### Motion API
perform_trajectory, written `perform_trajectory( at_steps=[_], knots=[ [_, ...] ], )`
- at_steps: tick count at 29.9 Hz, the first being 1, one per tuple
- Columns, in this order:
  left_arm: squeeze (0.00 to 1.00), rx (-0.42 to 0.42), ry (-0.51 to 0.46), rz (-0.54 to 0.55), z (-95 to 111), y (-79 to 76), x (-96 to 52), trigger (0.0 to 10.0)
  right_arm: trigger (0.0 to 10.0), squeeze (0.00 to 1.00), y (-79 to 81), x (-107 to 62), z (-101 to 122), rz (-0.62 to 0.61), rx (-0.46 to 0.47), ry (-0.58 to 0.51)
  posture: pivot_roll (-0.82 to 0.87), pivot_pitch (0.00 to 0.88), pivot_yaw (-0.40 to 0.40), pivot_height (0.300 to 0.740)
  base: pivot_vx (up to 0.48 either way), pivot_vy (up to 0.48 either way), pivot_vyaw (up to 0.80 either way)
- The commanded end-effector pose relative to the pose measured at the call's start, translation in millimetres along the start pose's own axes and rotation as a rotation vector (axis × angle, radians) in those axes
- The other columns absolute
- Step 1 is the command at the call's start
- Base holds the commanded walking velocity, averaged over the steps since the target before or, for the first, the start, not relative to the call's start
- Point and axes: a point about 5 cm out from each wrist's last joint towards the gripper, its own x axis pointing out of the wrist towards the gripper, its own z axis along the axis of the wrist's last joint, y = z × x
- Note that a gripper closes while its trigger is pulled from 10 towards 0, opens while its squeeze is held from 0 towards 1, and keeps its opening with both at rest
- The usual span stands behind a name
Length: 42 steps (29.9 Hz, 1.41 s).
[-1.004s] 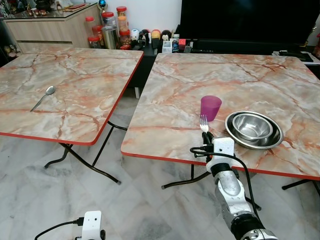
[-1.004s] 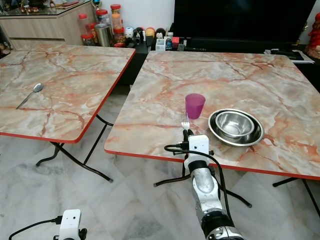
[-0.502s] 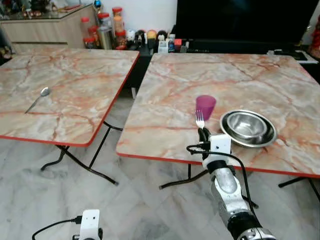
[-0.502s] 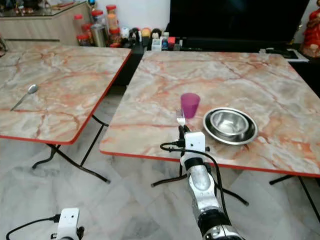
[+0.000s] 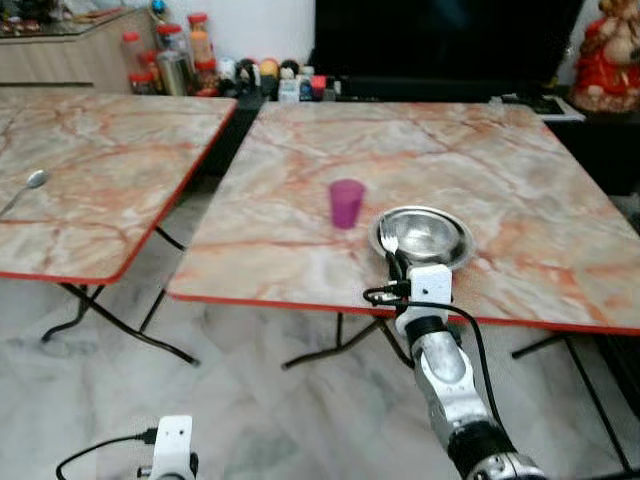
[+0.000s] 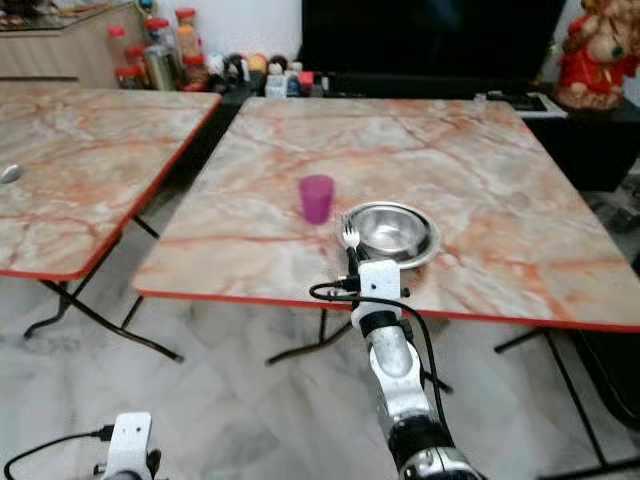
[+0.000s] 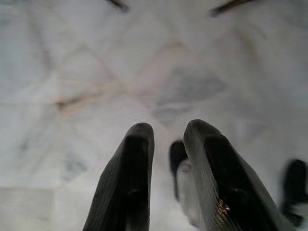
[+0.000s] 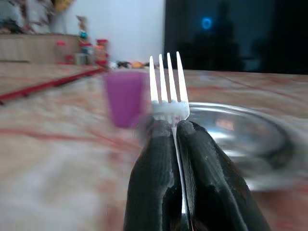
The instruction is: Setting the table
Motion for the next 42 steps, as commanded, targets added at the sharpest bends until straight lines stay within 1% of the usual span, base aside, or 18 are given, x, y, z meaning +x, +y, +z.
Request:
perform_trajectory(
  at_steps=[1,9,14,19,25,29,37,42],
  knots=[
    [0.0,0.007,0.001,0.016,-0.4,5.8,0.0,10.0,10.0,0.0,4.6,4.4,7.1,0.006,0.009,-0.029,0.01,0.0,0.017,0.74,0.0,-0.442,0.0],
    [0.0,0.008,0.001,0.015,-0.6,5.4,-0.1,10.0,10.0,0.0,4.3,3.4,5.8,0.005,0.007,-0.021,0.01,0.0,0.017,0.74,0.0,-0.378,0.0],
    [0.0,-0.027,-0.011,0.027,0.1,6.6,-0.3,10.0,10.0,0.0,5.5,3.5,5.3,0.008,0.009,-0.016,0.01,0.0,0.014,0.74,0.0,0.0,0.0],
    [0.0,-0.028,-0.006,0.03,0.1,7.4,-0.1,10.0,10.0,0.0,8.6,3.8,4.4,0.014,0.005,-0.006,0.01,0.0,0.014,0.74,0.0,0.0,0.0],
    [0.0,-0.027,-0.004,0.033,0.6,8.3,0.1,10.0,10.0,0.0,8.8,3.7,3.1,0.013,0.008,0.004,0.01,0.0,0.014,0.74,0.0,0.0,0.0],
    [0.0,-0.041,0.003,0.033,0.0,8.3,0.1,10.0,10.0,0.0,8.7,3.7,2.9,0.012,0.008,0.007,0.01,0.0,0.014,0.74,0.0,0.0,0.0],
    [0.0,-0.045,0.003,0.037,0.5,8.7,0.3,10.0,10.0,0.0,8.7,4.4,2.6,0.016,0.007,0.013,0.01,0.0,0.013,0.74,0.0,0.452,0.0],
    [0.0,-0.014,0.005,0.026,1.0,9.3,0.5,10.0,10.0,0.0,9.8,4.9,2.1,0.015,0.009,0.018,0.01,0.0,0.019,0.74,0.0,0.0,0.0]
  ],
)
